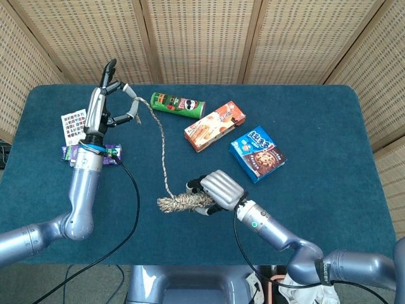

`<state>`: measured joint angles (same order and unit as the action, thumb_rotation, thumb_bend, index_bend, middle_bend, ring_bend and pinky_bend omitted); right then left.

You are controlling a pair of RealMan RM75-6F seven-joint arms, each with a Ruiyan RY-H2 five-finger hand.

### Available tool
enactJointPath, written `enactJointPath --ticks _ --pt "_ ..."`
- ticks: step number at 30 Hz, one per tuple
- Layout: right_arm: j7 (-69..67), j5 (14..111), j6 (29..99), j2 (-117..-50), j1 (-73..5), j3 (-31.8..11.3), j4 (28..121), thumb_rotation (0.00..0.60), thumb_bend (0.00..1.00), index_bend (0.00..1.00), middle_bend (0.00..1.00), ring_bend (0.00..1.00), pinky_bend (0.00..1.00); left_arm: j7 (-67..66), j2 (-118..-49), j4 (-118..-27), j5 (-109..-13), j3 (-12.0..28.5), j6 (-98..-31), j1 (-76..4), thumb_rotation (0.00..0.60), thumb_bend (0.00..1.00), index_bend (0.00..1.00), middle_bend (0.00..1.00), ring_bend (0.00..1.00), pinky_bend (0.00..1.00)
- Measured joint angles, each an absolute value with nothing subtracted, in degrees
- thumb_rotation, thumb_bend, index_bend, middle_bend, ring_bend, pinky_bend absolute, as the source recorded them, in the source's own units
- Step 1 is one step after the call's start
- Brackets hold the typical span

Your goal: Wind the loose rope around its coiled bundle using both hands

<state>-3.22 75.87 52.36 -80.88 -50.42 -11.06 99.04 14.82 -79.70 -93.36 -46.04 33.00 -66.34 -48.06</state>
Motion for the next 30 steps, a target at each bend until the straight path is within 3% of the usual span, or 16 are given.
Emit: enactJointPath --ticks 18,30 --pt "2.7 51.5 51.4 -79.6 -54.5 -20.3 103.5 0.600 0.56 0.68 0.71 0.51 0.76 26.0 -85.1 -75.7 -54.0 25.5 -58.6 -42.7 0.600 0.48 0.75 0.00 0.00 0.00" --pt "19.2 28.7 63.6 -82.6 -61.7 -25.2 103.1 0.600 0.57 0.68 0.72 0.52 0.77 28.4 -85.8 -72.2 -67.6 18.5 -60.5 -39.6 0.600 0.48 0.76 0.00 0.00 0.00"
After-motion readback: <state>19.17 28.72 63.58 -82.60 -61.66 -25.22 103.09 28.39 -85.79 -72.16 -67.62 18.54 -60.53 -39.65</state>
